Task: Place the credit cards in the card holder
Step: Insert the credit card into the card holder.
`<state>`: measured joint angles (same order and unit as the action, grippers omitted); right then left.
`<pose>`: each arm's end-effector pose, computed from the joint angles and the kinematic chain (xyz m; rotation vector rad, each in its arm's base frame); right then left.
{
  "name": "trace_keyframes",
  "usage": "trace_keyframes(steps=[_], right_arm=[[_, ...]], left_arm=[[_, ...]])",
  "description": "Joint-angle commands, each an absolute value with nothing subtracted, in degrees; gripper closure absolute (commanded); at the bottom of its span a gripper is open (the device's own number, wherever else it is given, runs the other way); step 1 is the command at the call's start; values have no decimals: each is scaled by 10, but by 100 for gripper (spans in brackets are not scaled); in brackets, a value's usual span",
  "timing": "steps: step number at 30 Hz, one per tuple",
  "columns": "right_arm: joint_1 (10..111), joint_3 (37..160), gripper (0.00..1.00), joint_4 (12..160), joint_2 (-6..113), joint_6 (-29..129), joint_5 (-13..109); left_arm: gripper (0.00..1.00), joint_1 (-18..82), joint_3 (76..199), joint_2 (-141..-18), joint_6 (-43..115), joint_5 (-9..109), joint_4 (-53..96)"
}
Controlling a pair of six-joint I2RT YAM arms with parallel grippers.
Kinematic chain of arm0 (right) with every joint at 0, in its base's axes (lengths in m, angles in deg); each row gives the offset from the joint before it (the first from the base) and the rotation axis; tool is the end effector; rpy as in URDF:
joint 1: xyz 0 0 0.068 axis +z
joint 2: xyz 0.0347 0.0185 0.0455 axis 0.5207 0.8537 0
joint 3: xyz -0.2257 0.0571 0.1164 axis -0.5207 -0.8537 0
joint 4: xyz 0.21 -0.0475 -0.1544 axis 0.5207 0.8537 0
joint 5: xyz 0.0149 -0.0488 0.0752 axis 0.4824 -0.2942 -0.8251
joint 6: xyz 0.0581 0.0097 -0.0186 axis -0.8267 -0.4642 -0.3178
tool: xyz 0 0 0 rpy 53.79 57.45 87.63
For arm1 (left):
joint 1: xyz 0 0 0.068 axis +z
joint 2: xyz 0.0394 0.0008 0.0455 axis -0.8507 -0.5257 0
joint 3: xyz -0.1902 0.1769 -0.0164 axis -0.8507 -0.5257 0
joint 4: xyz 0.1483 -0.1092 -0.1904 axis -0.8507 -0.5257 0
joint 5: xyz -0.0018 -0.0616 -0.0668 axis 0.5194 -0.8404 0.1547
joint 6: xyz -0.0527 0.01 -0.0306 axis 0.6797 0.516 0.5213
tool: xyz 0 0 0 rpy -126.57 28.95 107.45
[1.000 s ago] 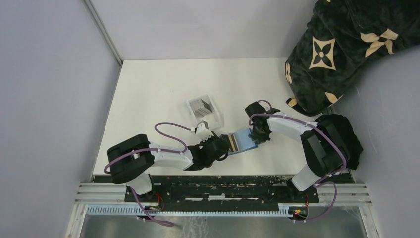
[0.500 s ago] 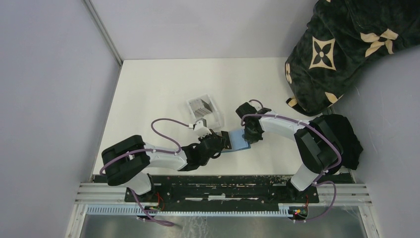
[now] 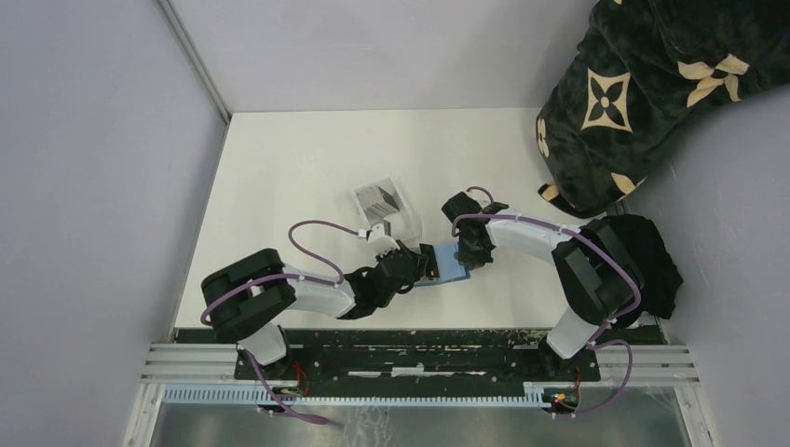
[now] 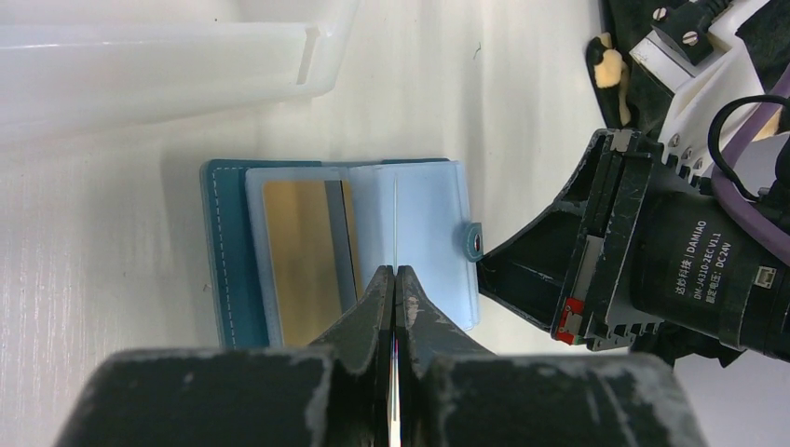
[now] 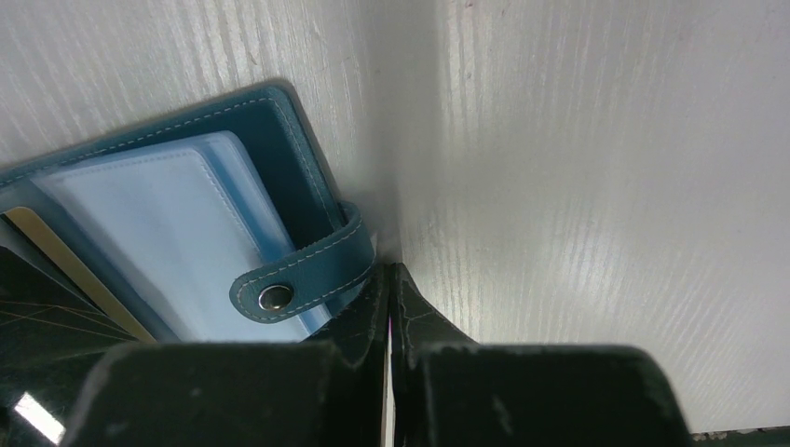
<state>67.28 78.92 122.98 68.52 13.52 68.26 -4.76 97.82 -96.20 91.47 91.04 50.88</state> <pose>0.2488 0.1676 0.1311 0.2144 2.8362 -0.0523 0.1614 -0.2615 0.1246 -0.4385 2.0462 -0.8557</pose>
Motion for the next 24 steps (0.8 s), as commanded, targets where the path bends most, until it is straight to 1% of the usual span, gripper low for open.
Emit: trace_keyframes(steps=[1, 24], right_arm=[[678, 790, 99, 1209, 708, 128, 670], [679, 787, 99, 1208, 716, 134, 666]], left_arm=[[97, -43, 973, -964, 890, 921, 541], [97, -22, 958, -1006, 930, 891, 596]])
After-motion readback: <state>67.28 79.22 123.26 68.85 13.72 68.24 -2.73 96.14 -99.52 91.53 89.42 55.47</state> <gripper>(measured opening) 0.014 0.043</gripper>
